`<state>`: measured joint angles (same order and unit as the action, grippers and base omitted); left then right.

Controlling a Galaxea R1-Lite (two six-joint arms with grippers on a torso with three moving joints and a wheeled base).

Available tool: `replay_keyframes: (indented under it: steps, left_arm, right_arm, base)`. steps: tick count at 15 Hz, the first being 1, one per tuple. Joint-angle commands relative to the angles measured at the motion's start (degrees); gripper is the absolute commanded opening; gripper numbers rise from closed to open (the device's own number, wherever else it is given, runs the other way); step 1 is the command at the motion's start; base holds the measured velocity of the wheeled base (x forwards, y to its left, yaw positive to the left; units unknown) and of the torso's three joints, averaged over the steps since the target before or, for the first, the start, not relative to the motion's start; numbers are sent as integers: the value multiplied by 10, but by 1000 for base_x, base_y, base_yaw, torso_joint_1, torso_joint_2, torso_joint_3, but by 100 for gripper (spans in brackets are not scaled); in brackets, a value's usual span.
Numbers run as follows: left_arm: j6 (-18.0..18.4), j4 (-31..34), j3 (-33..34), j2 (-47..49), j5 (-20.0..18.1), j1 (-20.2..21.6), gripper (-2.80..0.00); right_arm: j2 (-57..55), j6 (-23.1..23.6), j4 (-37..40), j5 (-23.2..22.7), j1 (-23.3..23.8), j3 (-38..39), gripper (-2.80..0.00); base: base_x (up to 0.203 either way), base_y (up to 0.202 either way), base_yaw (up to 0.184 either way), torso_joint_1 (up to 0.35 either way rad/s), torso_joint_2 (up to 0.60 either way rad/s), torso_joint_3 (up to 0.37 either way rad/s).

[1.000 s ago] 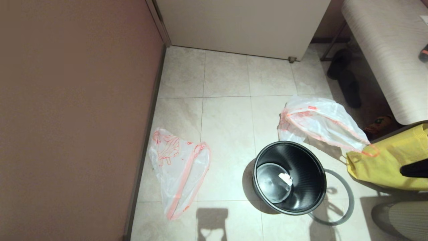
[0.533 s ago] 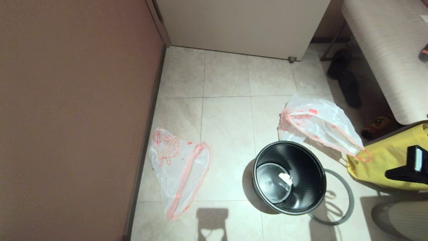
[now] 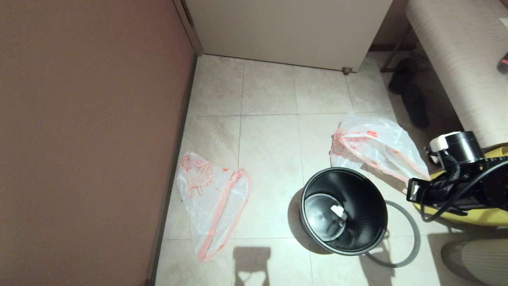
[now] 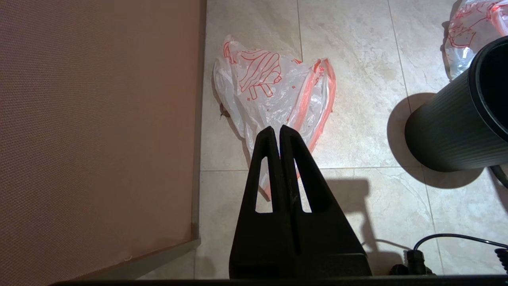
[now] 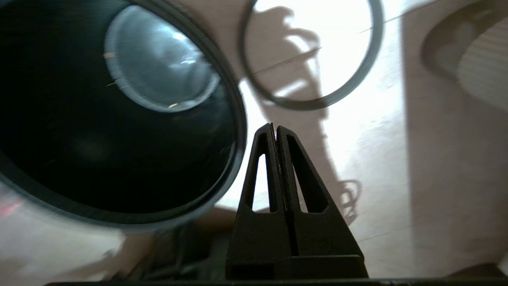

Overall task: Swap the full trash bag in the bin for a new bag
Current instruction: Pick up a new trash bag

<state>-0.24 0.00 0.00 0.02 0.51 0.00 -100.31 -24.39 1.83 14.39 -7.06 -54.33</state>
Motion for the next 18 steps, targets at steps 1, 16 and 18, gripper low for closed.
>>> replay_keyframes:
  steps: [1,16,18]
  left_arm:
    - [0,0,0,0,0,0,-280]
    - [0,0,0,0,0,0,-280]
    - [0,0,0,0,0,0,-280]
  right_arm:
    - [-84,-1,-15,35,-10,4,-280]
    - [-237,23,-114,63,-106,-39,-280]
    - [-225,24,-114,61,-127,-35,-280]
  base:
    - [0,0,0,0,0,0]
    - [0,0,0,0,0,0]
    - [0,0,0,0,0,0]
